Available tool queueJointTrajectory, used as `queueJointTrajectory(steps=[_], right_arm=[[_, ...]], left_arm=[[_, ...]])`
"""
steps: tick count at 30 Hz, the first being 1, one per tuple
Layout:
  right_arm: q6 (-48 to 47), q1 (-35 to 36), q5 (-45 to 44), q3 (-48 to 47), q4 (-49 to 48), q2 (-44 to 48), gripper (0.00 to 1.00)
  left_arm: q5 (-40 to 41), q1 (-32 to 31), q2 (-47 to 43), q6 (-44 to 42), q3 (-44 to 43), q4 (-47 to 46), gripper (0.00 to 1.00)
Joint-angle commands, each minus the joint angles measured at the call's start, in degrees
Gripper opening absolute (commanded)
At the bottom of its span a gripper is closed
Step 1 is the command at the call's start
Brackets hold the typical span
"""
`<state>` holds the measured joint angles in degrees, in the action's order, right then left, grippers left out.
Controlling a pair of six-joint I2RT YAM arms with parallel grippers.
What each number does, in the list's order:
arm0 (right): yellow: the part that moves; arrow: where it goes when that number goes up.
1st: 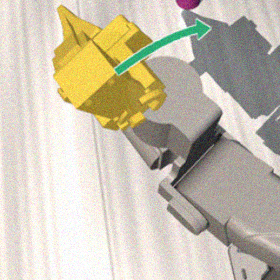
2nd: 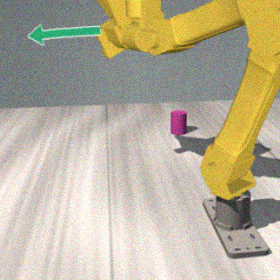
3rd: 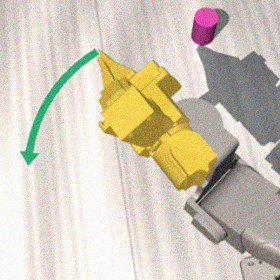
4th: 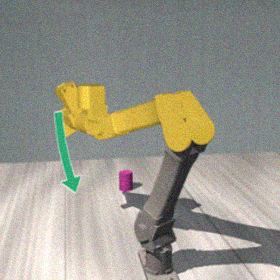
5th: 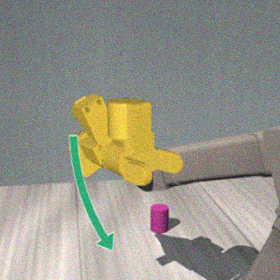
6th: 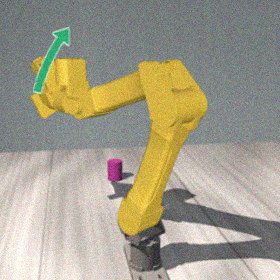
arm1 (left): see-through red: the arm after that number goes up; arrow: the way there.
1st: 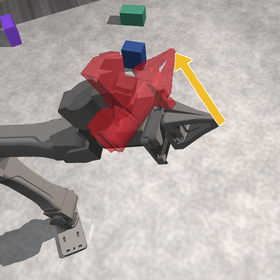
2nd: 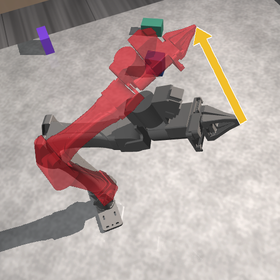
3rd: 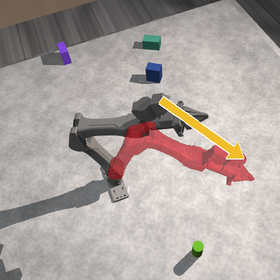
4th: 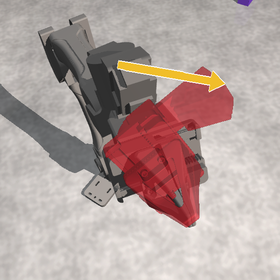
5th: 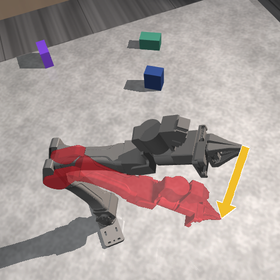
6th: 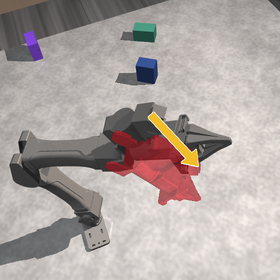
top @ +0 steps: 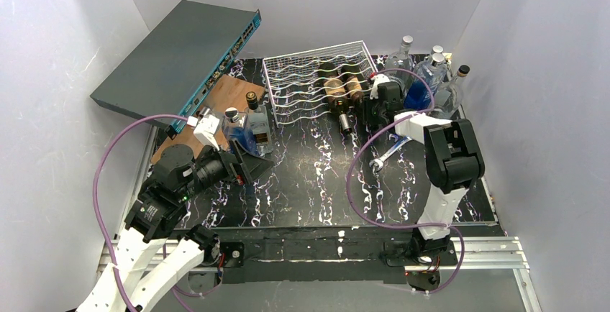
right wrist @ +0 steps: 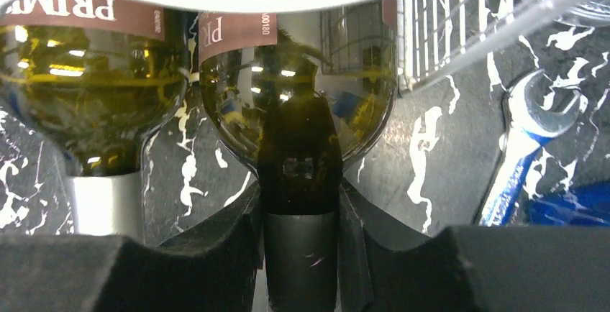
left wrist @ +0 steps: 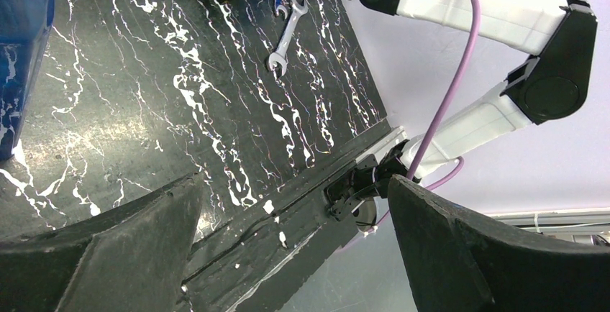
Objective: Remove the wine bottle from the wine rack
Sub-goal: Pick up the wine bottle from the wine rack.
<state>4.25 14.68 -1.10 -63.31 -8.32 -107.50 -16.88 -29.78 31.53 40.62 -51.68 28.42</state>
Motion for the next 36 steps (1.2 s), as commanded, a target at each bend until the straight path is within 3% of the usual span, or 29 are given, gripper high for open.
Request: queueJointTrajectory(steps=[1, 16, 36], right_arm=[[0.6, -0.3, -1.7, 1.5, -6.2, 6.5, 0.01], [0.1, -0.3, -1.1, 6.5, -7.6, 14.2, 0.01], [-0.4, -0.4, 0.2, 14.2, -1.7, 26.4, 0.01]], left_arm=[[0.2, 0.2, -0.5, -0.2, 0.2, 0.6, 1.00], [-0.4, 0.2, -1.0, 0.2, -0.2, 0.8, 0.99], [-3.0, 0.2, -0.8, -0.2, -0.9, 0.5, 0.99]])
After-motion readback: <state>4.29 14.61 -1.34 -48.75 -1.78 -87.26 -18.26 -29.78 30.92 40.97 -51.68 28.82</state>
